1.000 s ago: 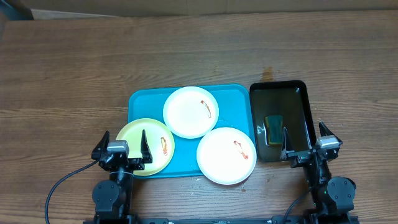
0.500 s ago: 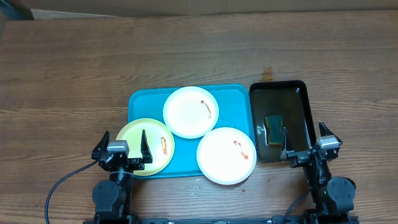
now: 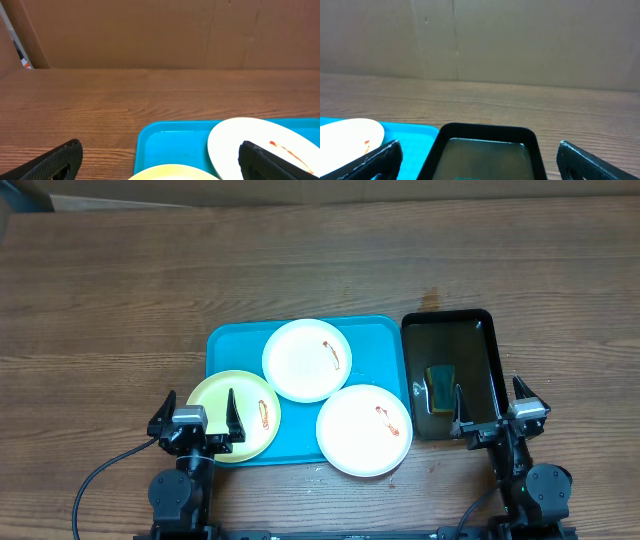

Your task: Clean dirty plates on tray and stack at the side

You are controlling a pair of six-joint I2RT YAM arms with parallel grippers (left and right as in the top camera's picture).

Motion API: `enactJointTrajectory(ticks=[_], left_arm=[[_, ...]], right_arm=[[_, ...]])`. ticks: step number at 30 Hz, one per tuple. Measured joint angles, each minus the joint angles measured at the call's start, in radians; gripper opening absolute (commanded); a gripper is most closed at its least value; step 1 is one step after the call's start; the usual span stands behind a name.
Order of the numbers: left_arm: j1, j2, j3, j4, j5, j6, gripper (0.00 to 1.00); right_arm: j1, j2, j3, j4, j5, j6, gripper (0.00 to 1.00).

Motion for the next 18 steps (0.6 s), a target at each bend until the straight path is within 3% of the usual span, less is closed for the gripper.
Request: enactJointTrajectory(ticks=[10,14,18], left_arm=[[0.000,0.000,0.010,0.023,0.034,-0.033,1.00],[0.000,0.010,0.134,-0.152,0.080,-0.116,1.00],[0.000,0.109,0.414,-0.352,0.113,-0.171,1.00]], right_arm=[[0.000,0.000,0.000,0.000,0.000,-0.001,1.00],[0.000,0.000,0.000,0.000,0.001,0.000,1.00],[0.000,0.000,0.000,0.000,0.000,0.000,1.00]])
